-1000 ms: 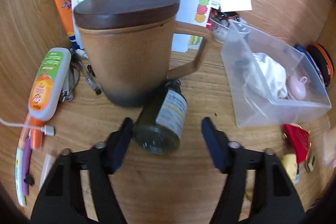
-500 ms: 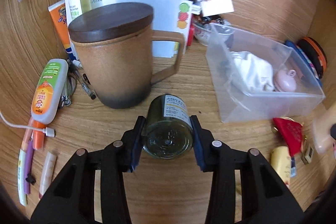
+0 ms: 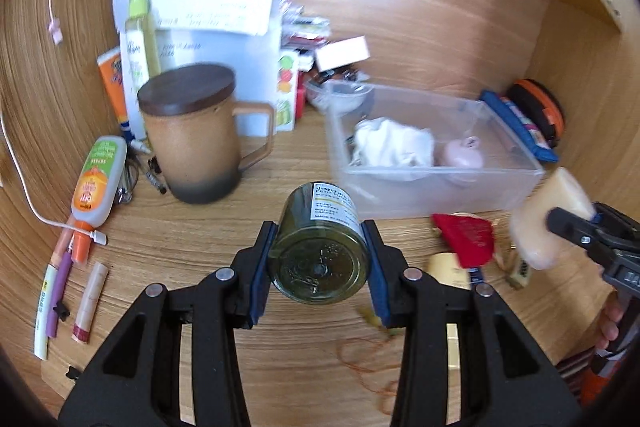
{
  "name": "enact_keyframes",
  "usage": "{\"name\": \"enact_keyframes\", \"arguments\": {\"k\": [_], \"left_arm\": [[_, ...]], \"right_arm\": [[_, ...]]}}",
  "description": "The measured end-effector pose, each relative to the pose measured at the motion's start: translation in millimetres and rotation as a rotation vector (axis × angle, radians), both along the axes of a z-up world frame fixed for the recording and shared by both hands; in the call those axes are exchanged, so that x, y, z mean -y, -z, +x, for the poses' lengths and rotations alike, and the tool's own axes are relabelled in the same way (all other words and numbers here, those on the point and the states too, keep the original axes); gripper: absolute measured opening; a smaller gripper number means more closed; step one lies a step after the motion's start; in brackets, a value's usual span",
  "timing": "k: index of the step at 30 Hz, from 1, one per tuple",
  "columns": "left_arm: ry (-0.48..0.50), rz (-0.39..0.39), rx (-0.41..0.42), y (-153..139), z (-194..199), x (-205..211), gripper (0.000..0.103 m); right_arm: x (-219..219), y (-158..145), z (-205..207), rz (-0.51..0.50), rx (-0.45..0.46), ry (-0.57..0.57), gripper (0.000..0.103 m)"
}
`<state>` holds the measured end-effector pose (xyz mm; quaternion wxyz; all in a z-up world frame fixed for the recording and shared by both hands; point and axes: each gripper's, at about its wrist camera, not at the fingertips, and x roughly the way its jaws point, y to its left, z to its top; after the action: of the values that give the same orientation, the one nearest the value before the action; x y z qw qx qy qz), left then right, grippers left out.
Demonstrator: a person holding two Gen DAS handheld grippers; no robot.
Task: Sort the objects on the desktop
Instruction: 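Lift and carry the cream jar and green bottle toward the clear box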
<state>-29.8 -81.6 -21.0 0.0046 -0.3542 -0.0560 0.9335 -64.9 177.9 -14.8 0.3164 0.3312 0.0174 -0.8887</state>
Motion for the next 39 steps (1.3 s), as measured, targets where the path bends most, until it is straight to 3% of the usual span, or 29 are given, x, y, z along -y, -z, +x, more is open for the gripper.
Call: {"name": "enact_keyframes", "arguments": {"k": [8, 18, 39], "left_arm": [[0.036, -0.031, -0.085, -30, 15, -24, 0.041], [0.047, -0.05, -0.13, -48, 13, -37, 0.041], [0.064, -0.034, -0.143, -65, -43, -39, 0.041]], "right_arm": [[-1, -16, 4, -0.009, -0.045, 0.004, 0.054], [-6, -43, -1, -0.017, -0.108, 0.016, 0.054], [0, -66, -45, -0.03, -0.142, 0.025, 0.054]]}}
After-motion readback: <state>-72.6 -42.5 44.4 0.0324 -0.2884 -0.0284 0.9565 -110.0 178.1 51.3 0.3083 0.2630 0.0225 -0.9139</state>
